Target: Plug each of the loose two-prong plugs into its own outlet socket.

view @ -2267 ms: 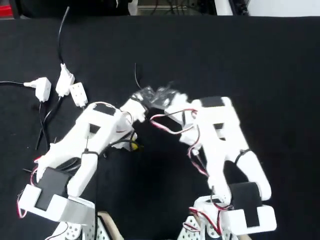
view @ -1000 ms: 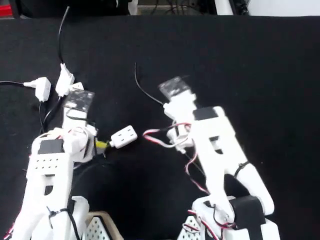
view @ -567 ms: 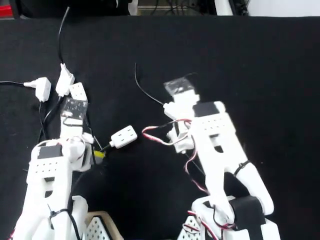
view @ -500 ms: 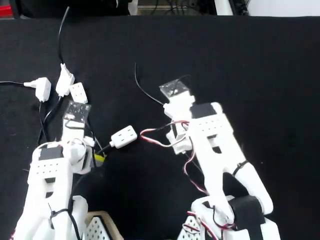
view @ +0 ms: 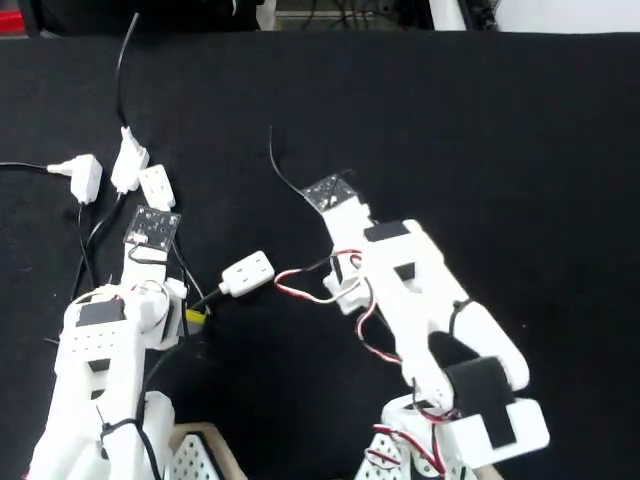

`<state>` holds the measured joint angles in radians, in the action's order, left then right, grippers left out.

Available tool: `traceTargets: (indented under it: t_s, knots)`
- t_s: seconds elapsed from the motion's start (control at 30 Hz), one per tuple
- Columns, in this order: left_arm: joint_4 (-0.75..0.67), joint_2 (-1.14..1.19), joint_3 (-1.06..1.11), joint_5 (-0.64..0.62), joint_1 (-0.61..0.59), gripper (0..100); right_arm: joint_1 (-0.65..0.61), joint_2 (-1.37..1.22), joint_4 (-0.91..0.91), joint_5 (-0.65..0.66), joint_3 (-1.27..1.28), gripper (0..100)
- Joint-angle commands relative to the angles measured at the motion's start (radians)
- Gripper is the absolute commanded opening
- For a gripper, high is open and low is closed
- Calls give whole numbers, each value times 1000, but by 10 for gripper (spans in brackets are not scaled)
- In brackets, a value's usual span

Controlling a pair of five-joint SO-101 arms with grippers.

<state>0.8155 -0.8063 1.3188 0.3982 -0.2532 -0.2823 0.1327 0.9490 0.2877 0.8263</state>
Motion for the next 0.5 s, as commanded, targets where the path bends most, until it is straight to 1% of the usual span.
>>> traceTargets:
  t_s: [0.0, 0.17, 0.33, 0.37, 0.47]
  knots:
    - [-14, -17, -2, 9, -7, 332, -9, 1, -18, 112, -25, 67]
    - [-14, -17, -1, 11, -5, 332, -9, 1, 14, 285, -45, 21]
    - [-15, -17, 1, 11, -4, 332, 23, 48, 199, 496, -200, 12]
    - [-15, -17, 1, 11, -4, 332, 29, 73, 239, 545, -248, 14]
    - [-15, -17, 1, 11, -4, 332, 32, 154, 351, 761, -364, 15]
